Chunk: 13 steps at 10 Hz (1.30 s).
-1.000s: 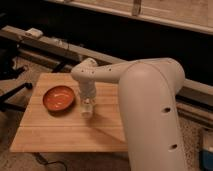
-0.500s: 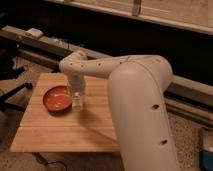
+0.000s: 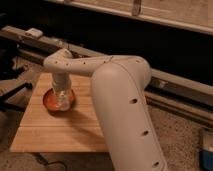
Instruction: Place the bottle in the ceramic bowl
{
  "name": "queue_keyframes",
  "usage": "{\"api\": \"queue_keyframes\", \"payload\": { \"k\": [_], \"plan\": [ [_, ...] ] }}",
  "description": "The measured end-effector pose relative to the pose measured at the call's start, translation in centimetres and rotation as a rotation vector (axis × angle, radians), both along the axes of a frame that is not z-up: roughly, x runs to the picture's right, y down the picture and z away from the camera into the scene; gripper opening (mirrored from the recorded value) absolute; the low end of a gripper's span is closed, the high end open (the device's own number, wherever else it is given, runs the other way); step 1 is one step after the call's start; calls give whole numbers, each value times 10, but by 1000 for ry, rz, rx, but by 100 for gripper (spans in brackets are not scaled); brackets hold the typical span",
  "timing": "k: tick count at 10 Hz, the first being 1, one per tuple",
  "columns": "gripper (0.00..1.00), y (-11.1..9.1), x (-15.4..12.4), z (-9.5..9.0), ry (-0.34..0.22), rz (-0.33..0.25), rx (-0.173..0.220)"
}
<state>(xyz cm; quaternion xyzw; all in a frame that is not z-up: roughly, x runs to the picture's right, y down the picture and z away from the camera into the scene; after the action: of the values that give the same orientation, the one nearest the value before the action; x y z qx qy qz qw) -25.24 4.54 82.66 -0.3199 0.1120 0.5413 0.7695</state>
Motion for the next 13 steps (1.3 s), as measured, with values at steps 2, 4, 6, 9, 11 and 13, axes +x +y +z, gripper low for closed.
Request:
{"api": "queue_keyframes", "payload": {
  "k": [2, 4, 6, 9, 11, 13],
  "plan": [
    [0, -1, -26, 5, -49, -35, 12],
    [1, -7, -48, 16, -85, -61, 37],
    [16, -11, -56, 27, -93, -81, 65],
    [45, -19, -51, 41, -79, -84, 94],
    [66, -23, -45, 46, -62, -76, 107],
    [80, -27, -36, 49, -53, -59, 116]
  ]
}}
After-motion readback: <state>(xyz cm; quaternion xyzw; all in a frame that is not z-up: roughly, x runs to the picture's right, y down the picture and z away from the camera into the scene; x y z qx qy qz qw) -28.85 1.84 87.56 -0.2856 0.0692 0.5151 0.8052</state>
